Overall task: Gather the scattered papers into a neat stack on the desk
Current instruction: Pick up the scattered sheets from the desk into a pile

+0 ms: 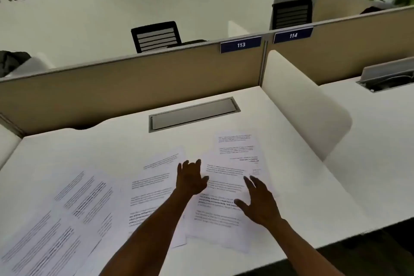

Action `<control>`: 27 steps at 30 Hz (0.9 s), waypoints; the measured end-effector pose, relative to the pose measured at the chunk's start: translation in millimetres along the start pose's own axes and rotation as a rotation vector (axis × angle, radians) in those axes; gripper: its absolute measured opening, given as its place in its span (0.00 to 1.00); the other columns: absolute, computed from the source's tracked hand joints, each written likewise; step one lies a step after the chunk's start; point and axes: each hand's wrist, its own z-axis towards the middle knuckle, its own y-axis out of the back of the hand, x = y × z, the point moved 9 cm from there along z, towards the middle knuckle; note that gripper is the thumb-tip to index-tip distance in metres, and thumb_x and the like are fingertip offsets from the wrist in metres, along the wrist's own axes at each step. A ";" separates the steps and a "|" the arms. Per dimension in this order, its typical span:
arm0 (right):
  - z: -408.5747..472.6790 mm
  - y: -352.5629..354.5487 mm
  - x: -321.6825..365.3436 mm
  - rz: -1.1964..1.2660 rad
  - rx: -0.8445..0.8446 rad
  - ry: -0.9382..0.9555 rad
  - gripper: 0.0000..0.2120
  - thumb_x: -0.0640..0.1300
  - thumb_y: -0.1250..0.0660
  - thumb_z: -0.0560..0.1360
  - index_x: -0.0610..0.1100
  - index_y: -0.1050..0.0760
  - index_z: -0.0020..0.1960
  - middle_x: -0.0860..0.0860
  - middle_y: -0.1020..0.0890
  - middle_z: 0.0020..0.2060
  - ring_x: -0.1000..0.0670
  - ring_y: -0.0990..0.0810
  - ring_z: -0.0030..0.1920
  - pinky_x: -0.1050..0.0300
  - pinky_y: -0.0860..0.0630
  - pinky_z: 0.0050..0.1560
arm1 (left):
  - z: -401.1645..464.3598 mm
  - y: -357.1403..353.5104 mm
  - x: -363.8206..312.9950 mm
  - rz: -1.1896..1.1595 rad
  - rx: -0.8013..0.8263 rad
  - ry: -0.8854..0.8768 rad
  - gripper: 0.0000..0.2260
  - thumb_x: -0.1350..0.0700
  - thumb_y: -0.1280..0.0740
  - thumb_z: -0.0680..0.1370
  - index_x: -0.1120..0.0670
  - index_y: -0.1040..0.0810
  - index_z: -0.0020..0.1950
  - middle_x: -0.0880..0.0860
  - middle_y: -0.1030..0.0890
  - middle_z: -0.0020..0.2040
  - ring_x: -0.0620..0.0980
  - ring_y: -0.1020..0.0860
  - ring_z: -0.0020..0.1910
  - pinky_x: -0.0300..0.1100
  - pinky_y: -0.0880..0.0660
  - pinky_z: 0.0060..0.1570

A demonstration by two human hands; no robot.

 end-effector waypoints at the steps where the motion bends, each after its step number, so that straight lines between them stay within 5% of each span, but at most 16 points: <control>1: 0.5 -12.1 -3.3 -0.055 0.054 0.032 0.44 0.67 0.39 0.75 0.49 0.53 0.81 0.48 0.49 0.81 0.48 0.52 0.81 0.50 0.47 0.77 | 1.8 -7.6 -0.6 0.011 0.043 0.015 0.35 0.39 0.39 0.79 0.54 0.46 0.81 0.57 0.34 0.77 0.59 0.45 0.80 0.56 0.52 0.79; 9: 3.1 -55.8 -25.4 -0.214 0.189 0.059 0.48 0.72 0.42 0.72 0.49 0.57 0.81 0.45 0.60 0.81 0.45 0.61 0.81 0.47 0.56 0.79 | 12.1 -48.8 -2.2 -0.056 0.117 0.108 0.40 0.36 0.40 0.78 0.55 0.51 0.81 0.58 0.37 0.78 0.59 0.47 0.80 0.58 0.55 0.79; 27: 10.3 -57.7 -35.8 -0.124 0.161 0.040 0.49 0.77 0.42 0.67 0.54 0.50 0.81 0.50 0.56 0.81 0.48 0.57 0.81 0.50 0.55 0.78 | 23.2 -48.8 -0.9 -0.600 -0.134 0.354 0.44 0.44 0.29 0.74 0.52 0.51 0.82 0.58 0.28 0.68 0.59 0.29 0.67 0.54 0.30 0.68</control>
